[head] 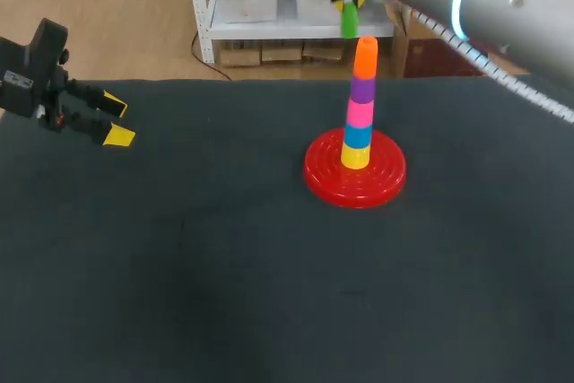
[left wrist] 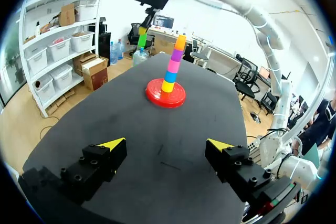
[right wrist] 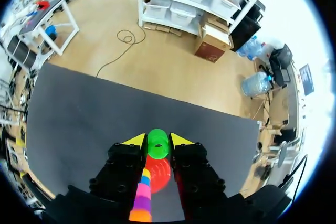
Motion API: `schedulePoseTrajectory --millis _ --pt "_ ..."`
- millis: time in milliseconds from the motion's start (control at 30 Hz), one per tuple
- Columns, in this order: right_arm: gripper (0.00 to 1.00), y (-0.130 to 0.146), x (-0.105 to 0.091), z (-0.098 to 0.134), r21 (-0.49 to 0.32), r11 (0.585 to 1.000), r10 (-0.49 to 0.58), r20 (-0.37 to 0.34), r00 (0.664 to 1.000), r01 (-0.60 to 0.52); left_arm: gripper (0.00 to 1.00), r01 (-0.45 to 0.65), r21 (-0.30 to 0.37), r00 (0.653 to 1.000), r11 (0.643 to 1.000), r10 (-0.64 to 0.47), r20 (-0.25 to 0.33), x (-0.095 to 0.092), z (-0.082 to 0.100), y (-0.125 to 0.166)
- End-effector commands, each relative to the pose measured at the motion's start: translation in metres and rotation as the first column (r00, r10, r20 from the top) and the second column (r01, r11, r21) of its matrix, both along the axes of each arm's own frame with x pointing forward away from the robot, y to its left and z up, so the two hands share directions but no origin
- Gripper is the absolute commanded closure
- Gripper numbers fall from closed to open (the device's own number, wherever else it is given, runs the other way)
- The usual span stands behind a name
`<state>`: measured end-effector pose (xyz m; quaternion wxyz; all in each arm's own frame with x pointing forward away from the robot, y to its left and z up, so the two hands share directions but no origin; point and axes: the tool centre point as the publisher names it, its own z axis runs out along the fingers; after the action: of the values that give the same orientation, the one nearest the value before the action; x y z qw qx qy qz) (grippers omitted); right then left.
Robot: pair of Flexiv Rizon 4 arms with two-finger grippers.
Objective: Pick up and stack the cylinders on the red base in this order: pink,purple,orange,green
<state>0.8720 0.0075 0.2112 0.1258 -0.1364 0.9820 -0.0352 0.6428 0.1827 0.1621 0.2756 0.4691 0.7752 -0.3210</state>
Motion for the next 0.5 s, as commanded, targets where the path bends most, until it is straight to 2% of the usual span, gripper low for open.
schedulePoseTrajectory --millis 33,233,367,500 --pt "1.0 -0.017 -0.018 0.05 -0.059 0.998 0.01 -0.266 0.964 -0.027 0.0 0.0 -0.002 1.0 1.0 0.0 0.003 0.0 -0.001 0.001" --pt "1.0 -0.038 -0.057 0.091 -0.044 0.994 0.082 -0.247 0.965 -0.096 0.0 0.0 -0.002 1.0 1.0 0.0 0.003 0.0 -0.001 0.001" --pt "1.0 -0.039 -0.082 0.111 -0.046 0.985 0.154 -0.23 0.961 -0.169 0.0 0.0 -0.002 1.0 1.0 0.0 0.003 0.0 -0.001 0.001" --pt "1.0 -0.031 -0.102 0.121 -0.032 0.969 0.233 -0.233 0.944 -0.246 0.0 0.0 -0.002 1.0 1.0 0.0 0.003 0.0 -0.001 0.001"
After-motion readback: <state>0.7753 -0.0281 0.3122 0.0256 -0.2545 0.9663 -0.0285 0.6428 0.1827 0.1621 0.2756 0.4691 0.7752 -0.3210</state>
